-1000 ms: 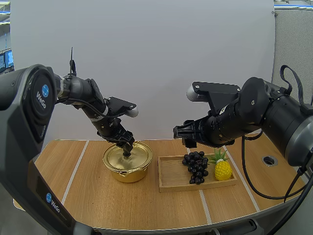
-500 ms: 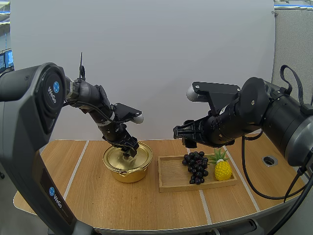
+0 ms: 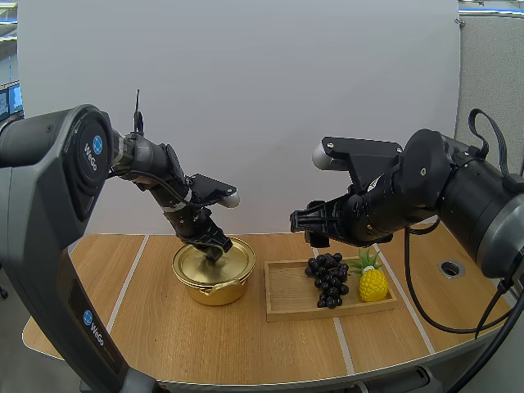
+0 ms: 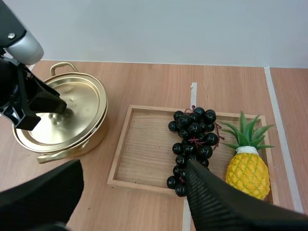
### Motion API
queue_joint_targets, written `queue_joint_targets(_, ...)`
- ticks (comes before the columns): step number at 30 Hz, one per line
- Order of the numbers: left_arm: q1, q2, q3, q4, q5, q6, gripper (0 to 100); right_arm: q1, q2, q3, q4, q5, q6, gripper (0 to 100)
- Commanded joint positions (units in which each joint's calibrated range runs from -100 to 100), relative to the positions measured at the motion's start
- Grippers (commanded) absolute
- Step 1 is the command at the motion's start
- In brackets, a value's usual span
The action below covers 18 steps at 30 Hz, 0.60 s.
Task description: Open the pot, put the grape inside, and close it
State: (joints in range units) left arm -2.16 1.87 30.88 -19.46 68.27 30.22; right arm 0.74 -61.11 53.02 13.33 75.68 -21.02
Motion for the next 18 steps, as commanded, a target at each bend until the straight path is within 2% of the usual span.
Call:
queue_joint_targets(1, -0.10, -0.18, -0.29, 0.53, 0.01, -0.67, 0, -0.22, -0.03, -0.40, 0.19, -0.40, 0.21, 100)
queue_joint_targets(8, -0.10, -3.45, -0.42, 0.53, 2.66, -1.82, 0, -0.22, -0.03, -0.40, 0.19, -0.40, 0.21, 100)
queue_joint_targets(13, -0.10, -11.64, -2.44, 0.93, 4.66, -2.77, 0, -0.22, -0.03, -0.40, 0.19, -0.40, 0.21, 100)
queue_joint_targets(18, 0.00, -21.64, -9.17, 3.83, 5.00, -5.56, 0, -0.22, -0.03, -0.40, 0.19, -1.26, 0.21, 100)
